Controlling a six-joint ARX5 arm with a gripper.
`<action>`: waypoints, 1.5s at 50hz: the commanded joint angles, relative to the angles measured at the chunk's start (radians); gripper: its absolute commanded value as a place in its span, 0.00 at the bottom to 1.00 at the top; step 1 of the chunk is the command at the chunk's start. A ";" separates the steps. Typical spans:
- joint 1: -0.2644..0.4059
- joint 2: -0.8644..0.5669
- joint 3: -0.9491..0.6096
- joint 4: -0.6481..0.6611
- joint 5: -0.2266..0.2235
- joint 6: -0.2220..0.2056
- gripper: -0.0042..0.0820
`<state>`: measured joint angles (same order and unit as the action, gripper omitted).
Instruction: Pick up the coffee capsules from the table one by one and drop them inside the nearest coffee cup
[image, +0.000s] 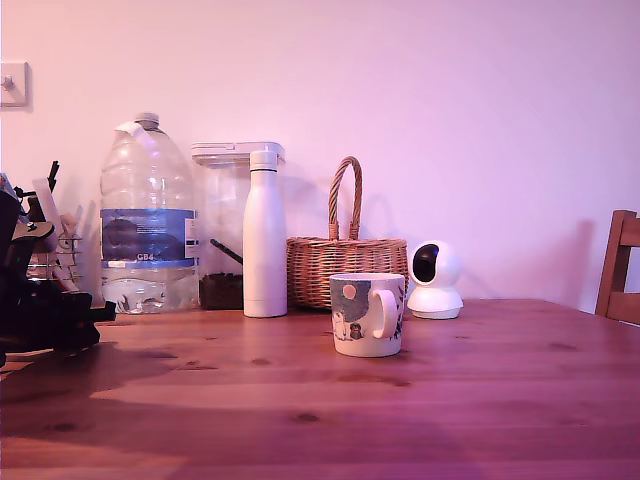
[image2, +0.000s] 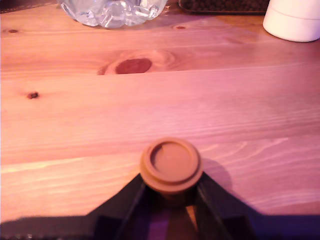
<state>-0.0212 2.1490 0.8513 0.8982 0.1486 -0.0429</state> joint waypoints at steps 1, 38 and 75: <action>0.000 0.017 -0.010 -0.018 0.009 0.016 0.17; -0.026 -0.249 -0.047 -0.274 0.253 0.105 0.17; -0.217 -0.630 -0.064 -0.640 0.315 0.156 0.17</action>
<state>-0.2222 1.5345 0.8131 0.2649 0.4625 0.1089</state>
